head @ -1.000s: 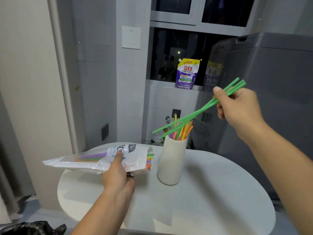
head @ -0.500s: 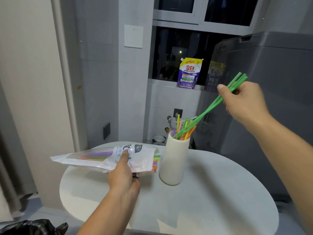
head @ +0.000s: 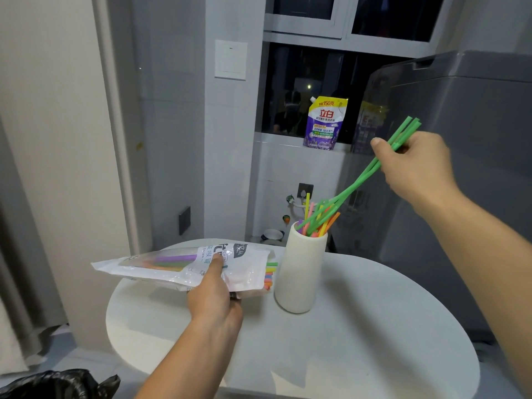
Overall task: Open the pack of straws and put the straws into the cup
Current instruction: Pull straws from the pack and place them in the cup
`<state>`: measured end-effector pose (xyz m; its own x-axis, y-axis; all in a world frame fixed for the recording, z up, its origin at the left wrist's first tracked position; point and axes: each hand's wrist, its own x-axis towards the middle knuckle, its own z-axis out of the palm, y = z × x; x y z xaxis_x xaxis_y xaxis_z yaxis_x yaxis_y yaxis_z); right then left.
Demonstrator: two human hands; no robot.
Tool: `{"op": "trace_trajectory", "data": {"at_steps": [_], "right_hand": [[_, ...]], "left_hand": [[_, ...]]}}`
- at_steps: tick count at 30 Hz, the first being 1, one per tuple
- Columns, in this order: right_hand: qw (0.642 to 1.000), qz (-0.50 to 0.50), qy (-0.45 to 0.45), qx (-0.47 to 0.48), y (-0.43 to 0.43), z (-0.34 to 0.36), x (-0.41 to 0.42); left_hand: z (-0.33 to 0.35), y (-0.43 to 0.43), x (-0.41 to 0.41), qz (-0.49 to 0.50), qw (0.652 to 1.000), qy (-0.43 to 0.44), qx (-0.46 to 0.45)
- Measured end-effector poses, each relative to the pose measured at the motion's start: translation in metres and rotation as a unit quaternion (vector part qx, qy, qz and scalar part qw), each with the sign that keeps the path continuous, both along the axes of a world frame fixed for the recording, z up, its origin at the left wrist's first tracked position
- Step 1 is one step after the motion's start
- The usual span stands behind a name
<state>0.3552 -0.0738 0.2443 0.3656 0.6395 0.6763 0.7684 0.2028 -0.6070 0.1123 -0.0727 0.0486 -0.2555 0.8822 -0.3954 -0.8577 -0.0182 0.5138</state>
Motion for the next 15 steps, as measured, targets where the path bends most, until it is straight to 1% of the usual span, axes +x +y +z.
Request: {"op": "trace_trajectory", "data": {"at_steps": [7, 11, 15], "right_hand": [[1.0, -0.005, -0.011, -0.003, 0.0, 0.001, -0.002], [0.998, 0.044, -0.025, -0.021, 0.001, -0.005, -0.012], [0.993, 0.088, -0.039, -0.07, 0.008, -0.013, -0.024]], "left_hand": [[0.0, -0.002, 0.0, -0.007, 1.0, 0.005, 0.0], [0.001, -0.004, 0.0, -0.01, 1.0, 0.002, 0.002], [0.003, -0.006, 0.001, -0.015, 1.0, 0.0, -0.003]]}}
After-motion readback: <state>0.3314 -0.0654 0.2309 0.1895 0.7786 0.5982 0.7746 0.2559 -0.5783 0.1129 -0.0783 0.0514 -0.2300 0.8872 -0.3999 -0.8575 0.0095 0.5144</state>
